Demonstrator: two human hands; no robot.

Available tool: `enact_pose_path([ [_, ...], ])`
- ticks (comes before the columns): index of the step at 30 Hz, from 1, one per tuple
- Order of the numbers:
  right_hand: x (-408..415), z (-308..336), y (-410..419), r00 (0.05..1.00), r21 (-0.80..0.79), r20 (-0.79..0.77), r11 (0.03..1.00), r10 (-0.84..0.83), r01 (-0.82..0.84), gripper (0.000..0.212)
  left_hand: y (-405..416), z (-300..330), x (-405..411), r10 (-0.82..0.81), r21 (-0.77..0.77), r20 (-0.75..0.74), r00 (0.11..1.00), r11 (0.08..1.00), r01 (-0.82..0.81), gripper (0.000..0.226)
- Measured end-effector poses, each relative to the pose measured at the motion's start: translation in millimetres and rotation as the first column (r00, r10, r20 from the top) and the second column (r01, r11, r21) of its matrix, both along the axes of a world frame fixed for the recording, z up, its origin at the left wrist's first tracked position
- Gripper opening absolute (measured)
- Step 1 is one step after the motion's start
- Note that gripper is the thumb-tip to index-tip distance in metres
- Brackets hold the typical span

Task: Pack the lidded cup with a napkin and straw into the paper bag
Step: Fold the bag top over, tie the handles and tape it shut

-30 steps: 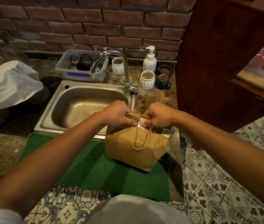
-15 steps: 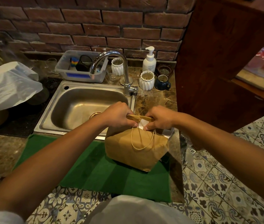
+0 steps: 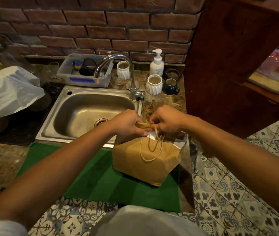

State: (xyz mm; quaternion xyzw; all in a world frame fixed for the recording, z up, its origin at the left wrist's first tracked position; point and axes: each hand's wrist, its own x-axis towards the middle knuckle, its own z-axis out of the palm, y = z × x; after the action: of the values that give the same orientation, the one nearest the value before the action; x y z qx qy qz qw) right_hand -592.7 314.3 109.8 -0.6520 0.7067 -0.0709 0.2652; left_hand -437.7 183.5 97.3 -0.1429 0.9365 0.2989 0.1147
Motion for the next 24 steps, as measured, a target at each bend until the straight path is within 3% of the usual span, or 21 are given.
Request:
enact_pose_path([
  [5,11,-2,1,0.996,-0.022,-0.084,0.999,0.023,-0.025,0.021,1,-3,1,-0.029,-0.054,0.020,0.999,0.998,0.030,0.026],
  [10,12,-1,3,0.997,-0.072,-0.076,0.997,0.013,-0.018,0.016,-1,-4,2,-0.023,-0.006,0.021,1.000,1.000,0.023,0.024],
  [15,0,-5,12,0.994,0.067,-0.102,0.997,0.037,-0.031,0.019,-5,-10,7,0.008,0.015,0.017,1.000,1.000,-0.008,0.027],
  [18,-4,-7,14,0.989,0.072,-0.139,0.996,0.056,-0.046,0.024,-2,-13,8,0.011,0.028,0.029,1.000,1.000,-0.012,0.027],
  [21,-4,-11,16,0.992,0.065,-0.121,0.998,0.036,-0.029,0.024,-3,-14,9,0.020,0.053,0.008,1.000,0.998,-0.020,0.029],
  [24,-13,-16,23,0.999,0.071,-0.028,0.997,-0.018,0.020,0.019,-16,-16,21,0.049,0.176,-0.031,0.998,0.983,-0.042,0.029],
])
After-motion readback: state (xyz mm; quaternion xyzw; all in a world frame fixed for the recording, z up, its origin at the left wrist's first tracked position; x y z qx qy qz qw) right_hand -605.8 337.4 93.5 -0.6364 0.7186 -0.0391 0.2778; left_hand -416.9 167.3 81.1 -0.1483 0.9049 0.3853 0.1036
